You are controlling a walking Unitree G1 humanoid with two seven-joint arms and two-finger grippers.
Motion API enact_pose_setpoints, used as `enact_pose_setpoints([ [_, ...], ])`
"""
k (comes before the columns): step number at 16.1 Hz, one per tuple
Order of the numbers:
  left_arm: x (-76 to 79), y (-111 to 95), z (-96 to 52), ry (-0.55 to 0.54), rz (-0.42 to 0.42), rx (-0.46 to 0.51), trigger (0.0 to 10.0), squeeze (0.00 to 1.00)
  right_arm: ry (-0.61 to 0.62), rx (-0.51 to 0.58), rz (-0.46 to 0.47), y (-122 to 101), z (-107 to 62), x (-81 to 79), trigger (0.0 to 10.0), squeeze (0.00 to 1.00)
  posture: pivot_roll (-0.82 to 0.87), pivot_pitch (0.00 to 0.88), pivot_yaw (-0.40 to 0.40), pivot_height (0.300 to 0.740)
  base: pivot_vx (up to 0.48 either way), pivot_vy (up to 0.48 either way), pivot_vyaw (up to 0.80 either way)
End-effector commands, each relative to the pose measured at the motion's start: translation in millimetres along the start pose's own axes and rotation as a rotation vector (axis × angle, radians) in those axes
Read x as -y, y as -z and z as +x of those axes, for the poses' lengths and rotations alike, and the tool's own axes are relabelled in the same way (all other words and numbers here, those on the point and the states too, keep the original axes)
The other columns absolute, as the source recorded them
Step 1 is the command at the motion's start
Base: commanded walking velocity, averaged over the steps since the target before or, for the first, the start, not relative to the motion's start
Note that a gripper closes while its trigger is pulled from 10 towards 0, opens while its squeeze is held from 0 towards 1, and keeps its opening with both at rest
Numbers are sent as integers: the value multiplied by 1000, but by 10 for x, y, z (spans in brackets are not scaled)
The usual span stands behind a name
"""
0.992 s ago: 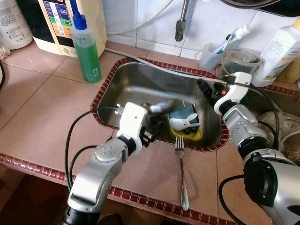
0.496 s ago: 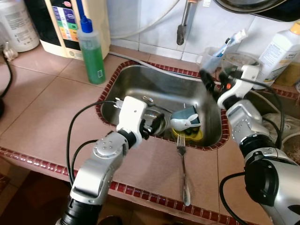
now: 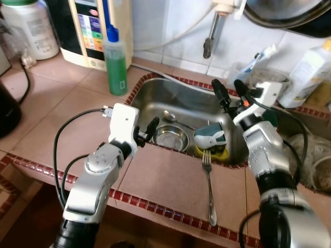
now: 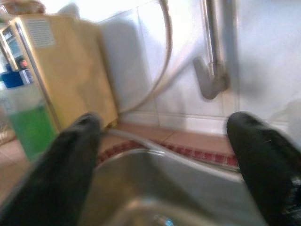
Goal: Kitchen organization
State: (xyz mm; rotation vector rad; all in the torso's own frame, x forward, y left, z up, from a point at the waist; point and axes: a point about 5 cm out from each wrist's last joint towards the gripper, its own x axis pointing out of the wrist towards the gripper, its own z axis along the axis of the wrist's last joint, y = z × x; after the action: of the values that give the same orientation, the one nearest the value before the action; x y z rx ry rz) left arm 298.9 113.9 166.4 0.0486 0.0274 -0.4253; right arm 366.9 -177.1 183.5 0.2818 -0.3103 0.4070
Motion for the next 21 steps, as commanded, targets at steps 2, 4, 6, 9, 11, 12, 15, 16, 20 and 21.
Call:
enact_pose_setpoints([
  [2, -14, 91, -69, 17, 48, -16, 10000, 0, -18, -29, -4, 84, -218, -74, 10000, 0, -1, 0, -88, 732, 0, 0, 0],
  [4, -10, 165, -133, 16, 45, -15, 10000, 0, -4, -46, -3, 150, -405, -146, 10000, 0, -2, 0, -85, 732, 0, 0, 0],
  [6, -15, 219, -179, -7, 35, -6, 10000, 0, -2, -86, -56, 241, -566, -242, 10000, 0, -8, 0, -82, 732, 0, 0, 0],
  [9, -2, 233, -213, 5, 29, 12, 10000, 0, 36, -94, -47, 251, -696, -348, 10000, 0, -14, 0, -83, 732, 0, 0, 0],
  [11, -7, 250, -229, 11, 40, 13, 10000, 0, 56, -97, -34, 256, -723, -366, 10000, 0, -15, 0, -82, 732, 0, 0, 0],
  [12, -16, 270, -252, 10, 58, 20, 10000, 0, 57, -110, -52, 278, -757, -401, 10000, 0, -16, 0, -81, 732, 0, 0, 0],
  [15, -41, 281, -290, -7, 34, 50, 10000, 0, 71, -123, -64, 302, -811, -460, 10000, 0, -18, 0, -80, 732, 0, 0, 0],
  [16, -42, 287, -303, -9, 36, 54, 10000, 0, 73, -124, -64, 309, -812, -479, 10000, 0, -18, 0, -81, 732, 0, 0, 0],
  [20, -50, 309, -322, -21, 17, 65, 10000, 0, 72, -133, -78, 315, -807, -505, 10000, 0, -16, 0, -81, 732, 0, -387, 0],
  [21, -54, 306, -320, -24, 17, 69, 10000, 0, 73, -134, -81, 313, -799, -499, 10000, 0, -15, 0, -82, 732, 0, -424, 0],
])
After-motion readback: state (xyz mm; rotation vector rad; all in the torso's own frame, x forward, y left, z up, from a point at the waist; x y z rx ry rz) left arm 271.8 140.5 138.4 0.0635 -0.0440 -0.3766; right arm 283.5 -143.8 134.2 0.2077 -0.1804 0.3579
